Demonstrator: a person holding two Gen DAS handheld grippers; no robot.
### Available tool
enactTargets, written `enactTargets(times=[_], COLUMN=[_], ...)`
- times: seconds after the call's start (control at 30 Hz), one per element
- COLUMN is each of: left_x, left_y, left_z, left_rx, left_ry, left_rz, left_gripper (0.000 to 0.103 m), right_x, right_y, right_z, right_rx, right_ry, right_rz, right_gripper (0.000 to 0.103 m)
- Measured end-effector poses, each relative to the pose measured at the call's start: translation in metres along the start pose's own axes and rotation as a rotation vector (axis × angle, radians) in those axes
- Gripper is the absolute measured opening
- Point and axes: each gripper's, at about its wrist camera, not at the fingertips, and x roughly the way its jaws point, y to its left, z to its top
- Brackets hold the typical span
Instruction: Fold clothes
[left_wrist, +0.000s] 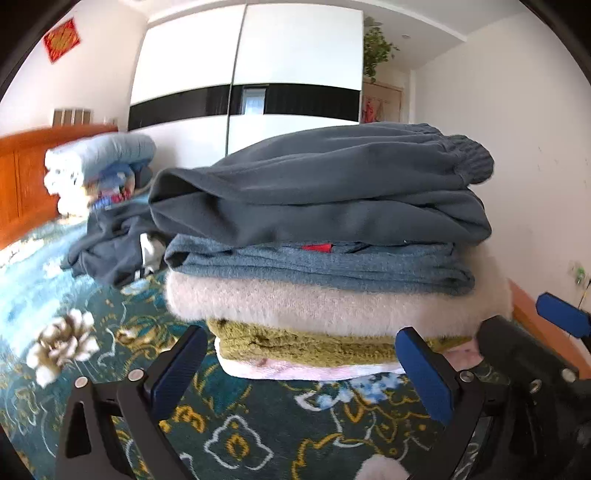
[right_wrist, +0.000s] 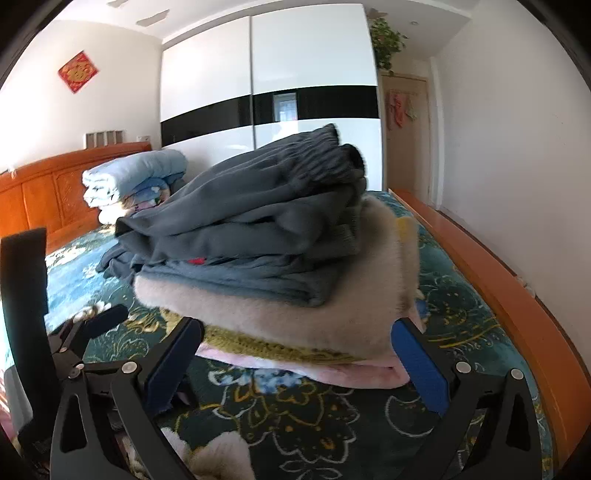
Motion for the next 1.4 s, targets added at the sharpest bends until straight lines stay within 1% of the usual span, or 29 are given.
enactTargets(times=[0.1,0.27,0.57,1.27,1.4], left_x=[-0.002,-0.007,-0.014,-0.007,-0.008], left_y=[-0.001,0.000,0.001,0.004,0.004], left_z=[-0.002,-0.005,-0.006,-0.009,-0.009], left_rx=[0.002,-0.002,-0.003,0.002,0.003], left_ry=[0.003,-0.007,-0.016,0.019,0.014], left_rz=[0.009,0.046,0.028,0.041,0.045], left_gripper=[0.103,0.103,0.103,0.103,0.103], right_x=[0.005,0.009,0.005,0.009,0.010], right_y=[0.010,0.015,0.021,0.022,0.023], right_z=[-0.003,-0.007,-0.007,-0.012,-0.013], right_rx=[-0.019,0.000,-0.015,0.006,0.009], right_ry=[0.008,0.014,0.004,0.014,0.015], right_rz=[0.026,0.050,0.049,0.067,0.069], right_gripper=[0.103,0.103,0.103,0.103,0.103])
